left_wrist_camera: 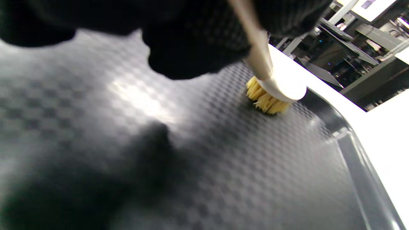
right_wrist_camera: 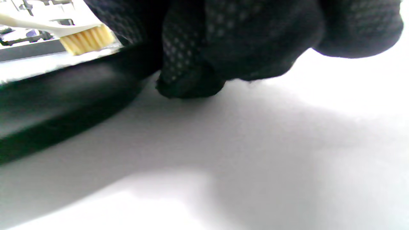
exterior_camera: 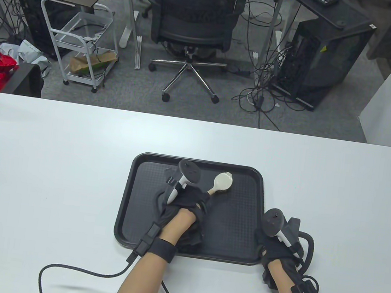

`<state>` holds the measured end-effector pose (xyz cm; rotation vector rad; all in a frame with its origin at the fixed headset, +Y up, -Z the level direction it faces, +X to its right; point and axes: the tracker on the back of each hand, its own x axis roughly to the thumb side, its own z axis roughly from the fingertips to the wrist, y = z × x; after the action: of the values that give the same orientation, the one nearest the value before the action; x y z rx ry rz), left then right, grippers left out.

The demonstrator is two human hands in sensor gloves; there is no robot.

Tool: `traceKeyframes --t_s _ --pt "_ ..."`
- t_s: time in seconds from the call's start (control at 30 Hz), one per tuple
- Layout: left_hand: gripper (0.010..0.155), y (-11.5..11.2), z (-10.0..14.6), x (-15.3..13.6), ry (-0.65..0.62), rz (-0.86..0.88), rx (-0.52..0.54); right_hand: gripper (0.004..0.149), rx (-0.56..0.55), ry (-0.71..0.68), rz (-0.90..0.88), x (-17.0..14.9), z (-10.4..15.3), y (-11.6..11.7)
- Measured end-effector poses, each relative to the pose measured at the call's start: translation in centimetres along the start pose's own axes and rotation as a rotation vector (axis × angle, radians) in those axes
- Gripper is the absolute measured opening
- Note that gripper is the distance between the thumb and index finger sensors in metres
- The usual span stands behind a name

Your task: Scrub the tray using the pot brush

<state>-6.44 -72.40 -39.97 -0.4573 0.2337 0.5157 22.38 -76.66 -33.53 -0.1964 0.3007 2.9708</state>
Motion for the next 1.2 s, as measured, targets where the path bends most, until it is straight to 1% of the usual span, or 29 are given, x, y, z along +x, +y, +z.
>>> traceKeyframes --t_s 0.1,0.2,0.37,0.6,0.93,1.07,1.2 --pt "0.059 1.1 -0.1 -1.8 0.026 0.017 0.001 0.058 0.0 0.0 0.001 0.0 0.0 0.0" --pt "0.059 2.1 0.0 -3.4 0.039 -0.004 0.015 0.059 0.0 0.0 0.0 0.0 0.0 0.0" --pt "0.059 4.1 0.2 -6.7 0.08 0.015 0.021 0.058 0.0 0.0 0.0 0.0 0.0 0.0" --pt "0.059 5.9 0.6 -10.3 0.119 0.029 0.018 0.059 -0.001 0.001 0.002 0.0 0.0 0.0" --pt "0.059 8.4 1.3 -14.7 0.175 0.039 0.035 0.058 -0.002 0.001 0.003 0.0 0.0 0.0" --pt "0.059 9.2 1.9 -15.8 0.194 0.012 0.047 0.058 -0.002 0.001 0.003 0.0 0.0 0.0" --pt "0.06 9.9 2.5 -16.2 0.228 -0.03 0.081 0.058 -0.002 0.001 0.003 0.0 0.0 0.0"
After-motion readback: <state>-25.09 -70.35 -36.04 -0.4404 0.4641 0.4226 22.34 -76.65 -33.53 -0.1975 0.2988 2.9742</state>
